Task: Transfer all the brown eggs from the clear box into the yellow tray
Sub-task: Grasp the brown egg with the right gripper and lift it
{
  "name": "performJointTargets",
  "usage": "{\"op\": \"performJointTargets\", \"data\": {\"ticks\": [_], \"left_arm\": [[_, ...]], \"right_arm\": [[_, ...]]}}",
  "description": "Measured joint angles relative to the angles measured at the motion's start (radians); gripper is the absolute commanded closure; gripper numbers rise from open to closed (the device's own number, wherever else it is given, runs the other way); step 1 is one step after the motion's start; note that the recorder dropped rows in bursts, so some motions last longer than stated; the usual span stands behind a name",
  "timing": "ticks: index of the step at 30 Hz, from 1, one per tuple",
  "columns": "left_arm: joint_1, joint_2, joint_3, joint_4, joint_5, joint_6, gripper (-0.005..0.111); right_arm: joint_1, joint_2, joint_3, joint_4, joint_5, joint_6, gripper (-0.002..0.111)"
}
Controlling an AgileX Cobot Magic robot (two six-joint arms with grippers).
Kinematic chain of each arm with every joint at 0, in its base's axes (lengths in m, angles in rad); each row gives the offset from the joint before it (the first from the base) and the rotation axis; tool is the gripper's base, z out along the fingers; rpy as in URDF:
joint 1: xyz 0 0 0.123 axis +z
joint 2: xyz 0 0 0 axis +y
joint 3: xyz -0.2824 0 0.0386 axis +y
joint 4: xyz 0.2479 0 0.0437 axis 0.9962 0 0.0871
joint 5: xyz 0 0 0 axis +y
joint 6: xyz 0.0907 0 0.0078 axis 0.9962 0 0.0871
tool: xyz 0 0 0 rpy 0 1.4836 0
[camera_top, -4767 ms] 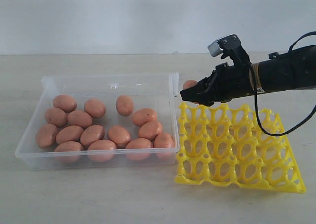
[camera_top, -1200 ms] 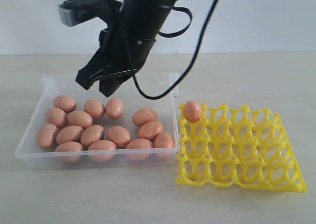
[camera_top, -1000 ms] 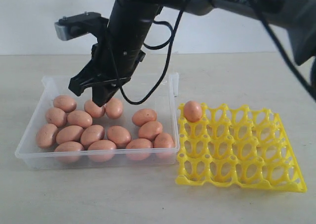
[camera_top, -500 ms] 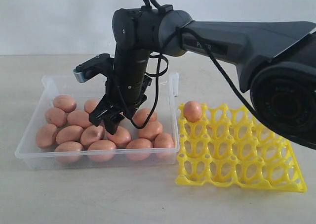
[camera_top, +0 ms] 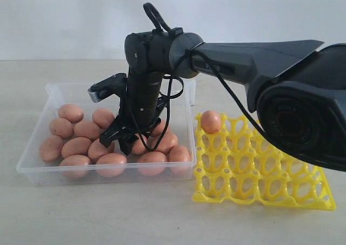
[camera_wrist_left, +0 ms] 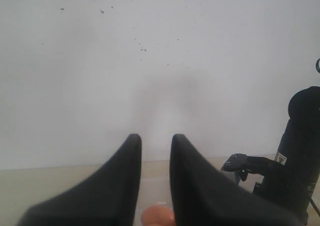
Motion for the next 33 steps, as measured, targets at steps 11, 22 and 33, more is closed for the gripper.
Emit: {"op": "performJointTargets", "data": {"ticks": [11,22,33], "left_arm": [[0.0,0.0,0.0,0.0,0.0,0.0,0.085],[0.0,0.0,0.0,0.0,0.0,0.0,0.085],[0.0,0.0,0.0,0.0,0.0,0.0,0.085]], "right_arm": [[0.0,-0.052,0.0,0.0,0.0,0.041,0.108],[0.084,-0.61,0.749,0.076,-1.037,0.127,0.108],[-0.67,-0.913,1.159,-0.847,-1.73,1.31,0.109]]}}
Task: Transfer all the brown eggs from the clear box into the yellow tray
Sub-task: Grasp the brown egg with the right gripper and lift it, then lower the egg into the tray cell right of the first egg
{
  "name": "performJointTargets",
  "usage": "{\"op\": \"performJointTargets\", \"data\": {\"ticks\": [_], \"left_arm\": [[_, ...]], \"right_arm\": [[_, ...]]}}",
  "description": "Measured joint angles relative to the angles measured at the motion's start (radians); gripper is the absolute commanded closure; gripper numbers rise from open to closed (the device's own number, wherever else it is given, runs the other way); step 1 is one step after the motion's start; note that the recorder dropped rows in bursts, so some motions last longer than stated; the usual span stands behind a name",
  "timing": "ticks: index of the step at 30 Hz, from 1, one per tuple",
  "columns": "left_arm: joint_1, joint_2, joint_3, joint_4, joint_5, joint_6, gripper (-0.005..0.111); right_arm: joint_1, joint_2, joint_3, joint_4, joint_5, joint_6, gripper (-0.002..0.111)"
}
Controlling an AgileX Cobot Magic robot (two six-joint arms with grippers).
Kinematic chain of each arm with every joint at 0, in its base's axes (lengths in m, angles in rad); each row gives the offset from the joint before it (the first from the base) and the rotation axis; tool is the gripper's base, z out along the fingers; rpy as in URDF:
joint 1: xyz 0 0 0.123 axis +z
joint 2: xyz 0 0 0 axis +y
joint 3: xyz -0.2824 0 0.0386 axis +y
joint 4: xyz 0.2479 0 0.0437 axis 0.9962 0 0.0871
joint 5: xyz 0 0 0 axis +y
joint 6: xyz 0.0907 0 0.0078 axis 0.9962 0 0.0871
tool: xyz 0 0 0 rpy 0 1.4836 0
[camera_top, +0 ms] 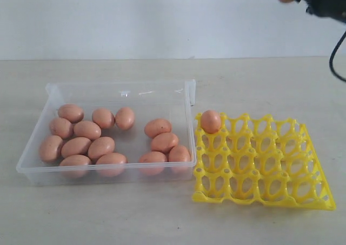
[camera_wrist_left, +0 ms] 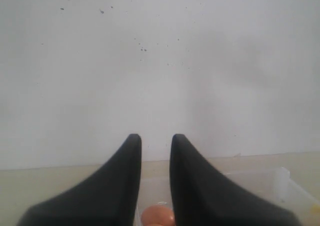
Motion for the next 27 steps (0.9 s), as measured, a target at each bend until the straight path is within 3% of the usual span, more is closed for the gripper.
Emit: {"op": "performJointTargets", "data": {"ticks": [1,4,10,15,27], "left_arm": [[0.0,0.0,0.0,0.0,0.0,0.0,0.085],[0.0,0.0,0.0,0.0,0.0,0.0,0.085],[0.0,0.0,0.0,0.0,0.0,0.0,0.085],[0.0,0.0,0.0,0.0,0.0,0.0,0.085],[0.0,0.0,0.0,0.0,0.0,0.0,0.085]], "right_arm": [[-0.076,0.055,-0.061,-0.198,-0.196,0.16,0.109],[-0.175,0.187,-0.19,-0.543,-0.467,0.462,0.109],[-0.212,0.312,-0.232,-0.937,-0.531,0.6,0.109],[-0.162,0.315,-0.237,-1.07,-0.501,0.575,0.109],[-0.101,0.479,-0.239,-1.077,-0.411,0.485,0.109]]}}
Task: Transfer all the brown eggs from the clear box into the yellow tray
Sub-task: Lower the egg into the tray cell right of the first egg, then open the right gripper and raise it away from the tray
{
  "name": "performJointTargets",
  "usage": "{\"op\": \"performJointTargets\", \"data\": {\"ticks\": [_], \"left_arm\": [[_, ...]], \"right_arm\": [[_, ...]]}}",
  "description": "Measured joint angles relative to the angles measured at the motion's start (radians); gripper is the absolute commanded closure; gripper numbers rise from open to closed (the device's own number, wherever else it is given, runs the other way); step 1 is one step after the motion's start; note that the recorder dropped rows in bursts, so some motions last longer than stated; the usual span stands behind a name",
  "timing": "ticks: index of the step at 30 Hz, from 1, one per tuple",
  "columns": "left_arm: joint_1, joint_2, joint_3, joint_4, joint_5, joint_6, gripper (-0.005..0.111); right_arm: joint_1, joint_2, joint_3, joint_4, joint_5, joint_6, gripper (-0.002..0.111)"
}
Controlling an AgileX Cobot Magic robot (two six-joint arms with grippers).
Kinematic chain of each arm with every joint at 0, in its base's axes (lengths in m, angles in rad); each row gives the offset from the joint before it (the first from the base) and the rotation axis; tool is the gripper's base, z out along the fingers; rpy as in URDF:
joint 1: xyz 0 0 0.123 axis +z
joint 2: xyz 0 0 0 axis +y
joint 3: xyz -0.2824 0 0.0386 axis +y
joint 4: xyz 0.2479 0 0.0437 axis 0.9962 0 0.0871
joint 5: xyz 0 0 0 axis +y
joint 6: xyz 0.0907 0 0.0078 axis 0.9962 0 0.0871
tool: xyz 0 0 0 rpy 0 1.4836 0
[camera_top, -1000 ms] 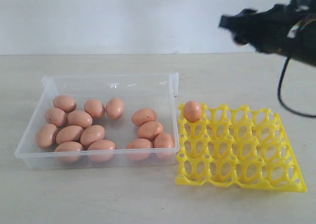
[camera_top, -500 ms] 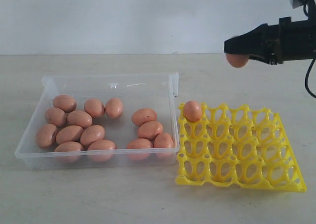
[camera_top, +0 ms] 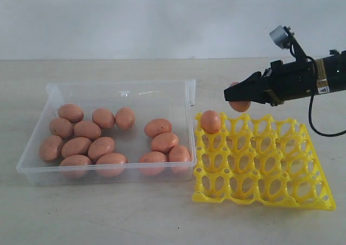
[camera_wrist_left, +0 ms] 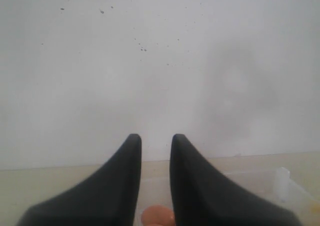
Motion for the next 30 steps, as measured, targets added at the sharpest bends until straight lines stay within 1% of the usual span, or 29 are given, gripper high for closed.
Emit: {"op": "performJointTargets", "data": {"ticks": [4,7,11,15,16,18,19,21,23,30], "left_arm": [[0.0,0.0,0.0,0.0,0.0,0.0,0.085],[0.0,0.0,0.0,0.0,0.0,0.0,0.085],[0.0,0.0,0.0,0.0,0.0,0.0,0.085],[0.0,0.0,0.0,0.0,0.0,0.0,0.085],[0.0,0.0,0.0,0.0,0.0,0.0,0.085],[0.0,0.0,0.0,0.0,0.0,0.0,0.085],[0.0,0.0,0.0,0.0,0.0,0.0,0.085],[0.0,0.0,0.0,0.0,0.0,0.0,0.085],[0.0,0.0,0.0,0.0,0.0,0.0,0.085],[0.0,0.0,0.0,0.0,0.0,0.0,0.085]], "right_arm": [[0.0,0.057,0.0,0.009,0.004,-0.039,0.109],[0.0,0.106,0.0,0.042,0.006,-0.167,0.109],[0.0,0.111,0.0,0.061,0.006,-0.292,0.108],[0.0,0.111,0.0,0.061,0.015,-0.33,0.107],[0.0,0.111,0.0,0.062,0.02,-0.33,0.104],[0.0,0.111,0.0,0.062,0.03,-0.334,0.088],[0.0,0.111,0.0,0.064,0.032,-0.334,0.075],[0.0,0.111,0.0,0.068,0.034,-0.337,0.062],[0.0,0.111,0.0,0.07,0.034,-0.337,0.057],[0.0,0.111,0.0,0.075,0.034,-0.337,0.056]]}}
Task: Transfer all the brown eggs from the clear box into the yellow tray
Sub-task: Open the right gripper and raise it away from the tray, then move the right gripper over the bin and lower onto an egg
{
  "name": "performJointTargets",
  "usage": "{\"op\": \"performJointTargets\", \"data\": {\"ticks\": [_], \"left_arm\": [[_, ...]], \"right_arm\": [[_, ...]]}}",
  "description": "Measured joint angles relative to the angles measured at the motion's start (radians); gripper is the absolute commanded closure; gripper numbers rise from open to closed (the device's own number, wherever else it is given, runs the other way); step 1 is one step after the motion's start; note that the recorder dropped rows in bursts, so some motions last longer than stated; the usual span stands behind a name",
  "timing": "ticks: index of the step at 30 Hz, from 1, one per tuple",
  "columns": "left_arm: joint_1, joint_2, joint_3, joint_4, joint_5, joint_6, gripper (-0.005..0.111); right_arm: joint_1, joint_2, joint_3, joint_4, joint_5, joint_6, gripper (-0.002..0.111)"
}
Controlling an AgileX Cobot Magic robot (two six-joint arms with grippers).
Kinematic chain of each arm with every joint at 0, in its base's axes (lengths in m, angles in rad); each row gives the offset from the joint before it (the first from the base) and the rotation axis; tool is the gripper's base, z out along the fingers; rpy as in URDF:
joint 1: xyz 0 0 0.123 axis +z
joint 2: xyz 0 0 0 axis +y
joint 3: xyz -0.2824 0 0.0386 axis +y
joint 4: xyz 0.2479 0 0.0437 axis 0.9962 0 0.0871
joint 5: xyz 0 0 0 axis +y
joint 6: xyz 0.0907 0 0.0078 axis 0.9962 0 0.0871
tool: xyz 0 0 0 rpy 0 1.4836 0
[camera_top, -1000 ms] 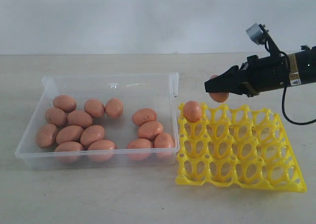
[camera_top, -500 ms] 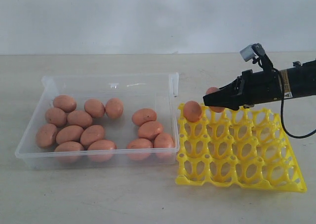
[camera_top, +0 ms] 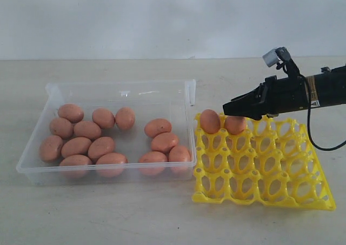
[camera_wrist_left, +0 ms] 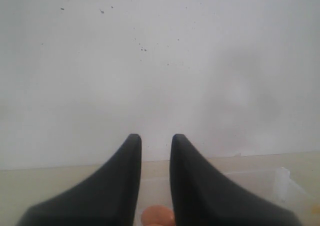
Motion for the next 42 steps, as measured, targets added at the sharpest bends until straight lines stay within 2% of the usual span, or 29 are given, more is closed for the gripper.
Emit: {"op": "performJointTargets", "data": {"ticks": [4,6,7,9,15,18,20,22,25,29,32,34,37,42], "left_arm": [[0.0,0.0,0.0,0.0,0.0,0.0,0.085],[0.0,0.0,0.0,0.0,0.0,0.0,0.085],[0.0,0.0,0.0,0.0,0.0,0.0,0.085],[0.0,0.0,0.0,0.0,0.0,0.0,0.085],[0.0,0.0,0.0,0.0,0.0,0.0,0.085],[0.0,0.0,0.0,0.0,0.0,0.0,0.085],[0.0,0.0,0.0,0.0,0.0,0.0,0.085],[0.0,0.0,0.0,0.0,0.0,0.0,0.085],[0.0,0.0,0.0,0.0,0.0,0.0,0.085],[0.0,0.0,0.0,0.0,0.0,0.0,0.085],[0.0,0.0,0.0,0.0,0.0,0.0,0.085],[0.0,0.0,0.0,0.0,0.0,0.0,0.085],[0.0,0.0,0.0,0.0,0.0,0.0,0.085],[0.0,0.0,0.0,0.0,0.0,0.0,0.085]], "right_arm": [[0.0,0.0,0.0,0.002,-0.002,0.0,0.057],[0.0,0.0,0.0,0.028,-0.009,0.0,0.065],[0.0,0.0,0.0,0.04,-0.019,0.003,0.084],[0.0,-0.03,0.0,0.07,-0.054,0.01,0.108],[0.032,-0.263,0.0,0.121,-0.059,0.082,0.109],[0.156,-0.399,0.0,0.102,0.118,0.134,0.109],[0.264,-0.458,-0.002,0.021,0.325,0.196,0.109],[0.407,-0.495,-0.002,-0.053,0.659,0.305,0.109],[0.565,-0.497,0.0,-0.084,0.974,0.382,0.109],[0.686,-0.476,0.002,-0.048,1.142,0.333,0.109],[0.738,-0.427,0.002,0.002,1.363,0.104,0.109],[0.757,-0.387,-0.014,0.165,1.576,-0.146,0.109],[0.745,-0.357,-0.096,0.583,1.795,-0.558,0.109],[0.709,-0.352,-0.298,1.483,1.954,-1.306,0.109]]}}
